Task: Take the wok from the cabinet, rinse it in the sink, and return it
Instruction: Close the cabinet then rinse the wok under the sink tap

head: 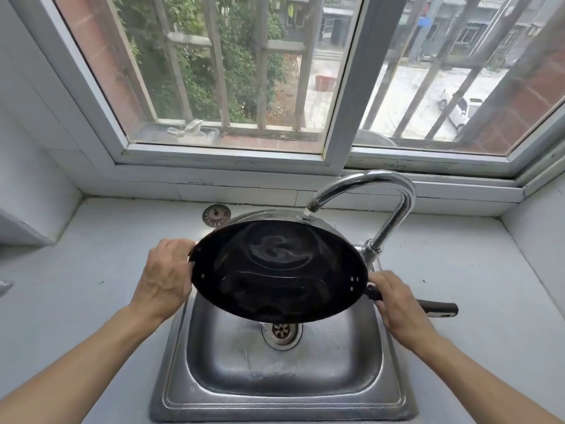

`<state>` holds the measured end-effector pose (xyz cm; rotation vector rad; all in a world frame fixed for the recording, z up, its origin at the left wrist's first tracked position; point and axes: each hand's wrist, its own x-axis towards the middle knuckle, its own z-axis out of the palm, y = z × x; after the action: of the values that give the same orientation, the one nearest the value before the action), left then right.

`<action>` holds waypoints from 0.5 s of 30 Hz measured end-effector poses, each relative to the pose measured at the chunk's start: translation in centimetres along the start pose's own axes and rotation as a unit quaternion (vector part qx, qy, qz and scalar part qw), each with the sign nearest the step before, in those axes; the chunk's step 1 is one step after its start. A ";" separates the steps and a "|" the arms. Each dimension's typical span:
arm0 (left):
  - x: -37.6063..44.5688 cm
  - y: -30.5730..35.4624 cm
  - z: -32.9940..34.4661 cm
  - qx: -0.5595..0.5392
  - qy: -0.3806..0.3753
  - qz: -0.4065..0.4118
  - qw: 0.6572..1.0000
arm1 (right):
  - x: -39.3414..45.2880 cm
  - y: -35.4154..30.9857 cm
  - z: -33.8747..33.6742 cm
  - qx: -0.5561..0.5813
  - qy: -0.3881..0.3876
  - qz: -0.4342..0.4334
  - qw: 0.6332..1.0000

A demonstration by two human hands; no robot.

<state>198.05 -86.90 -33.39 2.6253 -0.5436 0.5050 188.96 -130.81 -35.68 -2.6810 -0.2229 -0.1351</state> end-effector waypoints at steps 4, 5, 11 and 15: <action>-1.6 -0.5 -1.0 -0.008 -0.002 -0.066 0.998 | 2.0 -0.5 0.1 -0.015 -0.020 -0.025 0.999; -1.9 -0.6 -1.2 -0.006 -0.001 -0.076 0.997 | 2.5 -0.7 0.1 -0.017 -0.023 -0.032 0.999; -2.8 -0.3 -2.3 -0.024 -0.002 -0.127 0.992 | 5.0 -1.2 -0.2 -0.044 -0.028 -0.078 0.996; -3.6 0.1 -2.8 -0.040 0.009 -0.160 0.986 | 6.2 -1.2 -0.7 -0.057 -0.036 -0.098 0.993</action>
<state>194.20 -84.65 -32.50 2.5594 -0.1256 0.3942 194.81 -129.21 -33.69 -2.7756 -0.5159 -0.1153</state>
